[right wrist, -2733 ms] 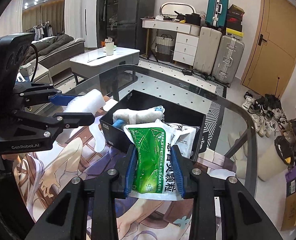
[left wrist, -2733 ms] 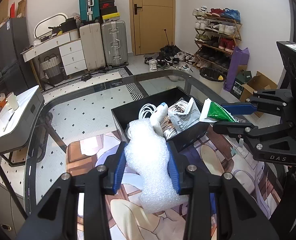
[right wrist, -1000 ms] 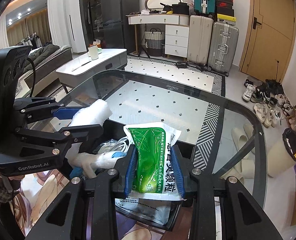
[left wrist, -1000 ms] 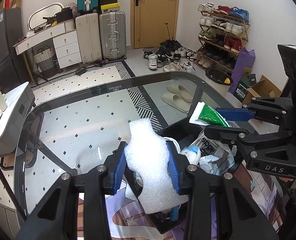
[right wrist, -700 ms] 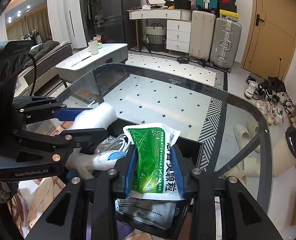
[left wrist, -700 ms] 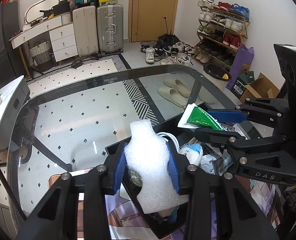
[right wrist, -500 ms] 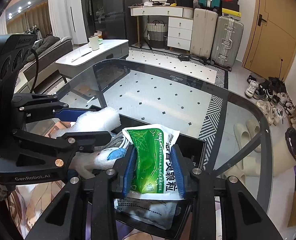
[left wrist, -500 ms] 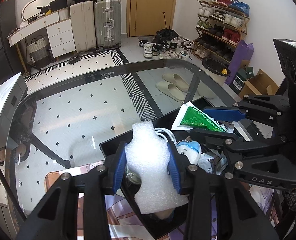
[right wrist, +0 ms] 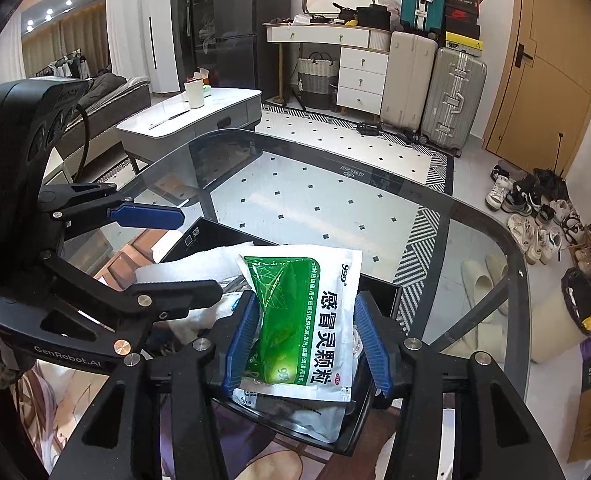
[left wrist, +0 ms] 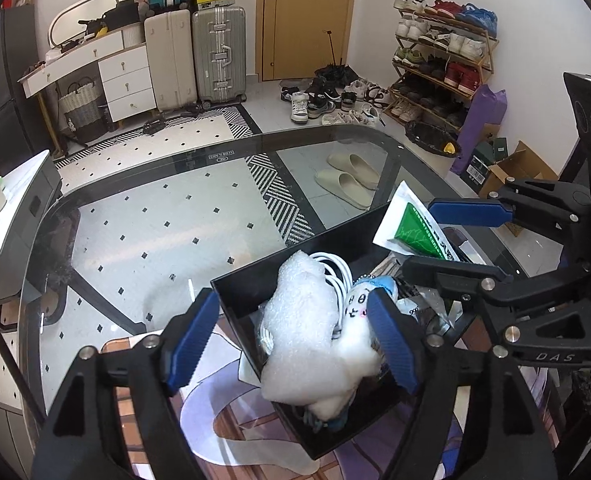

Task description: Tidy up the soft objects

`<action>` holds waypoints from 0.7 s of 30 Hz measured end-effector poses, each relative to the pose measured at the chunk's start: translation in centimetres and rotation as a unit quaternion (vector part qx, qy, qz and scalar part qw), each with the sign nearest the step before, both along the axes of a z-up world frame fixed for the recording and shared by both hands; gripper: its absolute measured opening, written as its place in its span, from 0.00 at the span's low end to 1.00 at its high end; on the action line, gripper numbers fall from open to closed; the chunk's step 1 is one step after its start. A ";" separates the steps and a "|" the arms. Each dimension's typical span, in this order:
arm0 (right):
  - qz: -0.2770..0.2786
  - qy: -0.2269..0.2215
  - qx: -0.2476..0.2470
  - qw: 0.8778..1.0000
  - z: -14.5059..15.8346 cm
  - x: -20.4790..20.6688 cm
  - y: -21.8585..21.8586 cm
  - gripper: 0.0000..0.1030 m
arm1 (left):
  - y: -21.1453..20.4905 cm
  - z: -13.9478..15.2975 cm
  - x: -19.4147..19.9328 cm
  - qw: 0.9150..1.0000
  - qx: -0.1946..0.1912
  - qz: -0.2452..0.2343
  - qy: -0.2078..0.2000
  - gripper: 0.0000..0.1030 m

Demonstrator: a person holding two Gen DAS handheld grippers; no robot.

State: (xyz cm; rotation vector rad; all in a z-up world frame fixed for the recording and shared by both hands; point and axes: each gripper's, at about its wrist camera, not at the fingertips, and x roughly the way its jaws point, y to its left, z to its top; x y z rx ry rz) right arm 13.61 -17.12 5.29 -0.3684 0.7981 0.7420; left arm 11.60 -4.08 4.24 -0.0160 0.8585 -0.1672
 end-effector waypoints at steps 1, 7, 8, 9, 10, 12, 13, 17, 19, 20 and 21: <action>-0.002 -0.002 0.000 1.000 0.1 -0.1 -0.1 0.57 | 0.1 0.1 -0.2 1.000 -0.002 0.002 -0.003 0.80; -0.015 -0.017 0.013 1.000 1.5 -0.5 -0.6 0.80 | 0.4 0.6 -1.2 1.000 0.001 0.007 -0.011 0.90; -0.017 -0.020 0.015 1.000 1.8 -0.6 -0.7 0.81 | 0.5 0.7 -1.4 1.000 0.000 0.007 -0.014 0.90; -0.020 -0.022 0.016 0.999 1.9 -0.7 -0.8 0.82 | 0.6 0.9 -1.6 1.000 0.000 0.008 -0.017 0.92; -0.022 -0.024 0.017 0.999 2.2 -0.8 -1.0 0.83 | 0.7 1.0 -1.9 1.000 -0.001 0.010 -0.020 0.93; -0.026 -0.029 0.019 0.999 2.4 -1.2 -1.3 0.85 | 0.8 1.2 -2.4 1.000 0.000 0.012 -0.028 0.96; -0.027 -0.032 0.022 0.999 2.5 -1.3 -1.5 0.88 | 0.8 1.2 -2.6 0.999 0.002 0.013 -0.031 0.96; -0.026 -0.045 0.038 0.998 2.8 -2.3 -2.2 0.92 | 1.1 1.3 -3.2 0.999 0.006 0.016 -0.038 1.00; -0.027 -0.054 0.046 0.997 3.0 -2.7 -2.6 0.97 | 1.4 1.4 -3.7 0.999 0.000 0.019 -0.045 1.00; -0.028 -0.058 0.052 0.997 3.1 -3.1 -2.8 0.98 | 1.5 1.4 -4.0 0.998 -0.003 0.022 -0.052 1.00; -0.030 -0.062 0.058 0.996 3.2 -3.3 -3.0 0.98 | 1.4 1.5 -4.2 0.998 -0.005 0.024 -0.057 1.00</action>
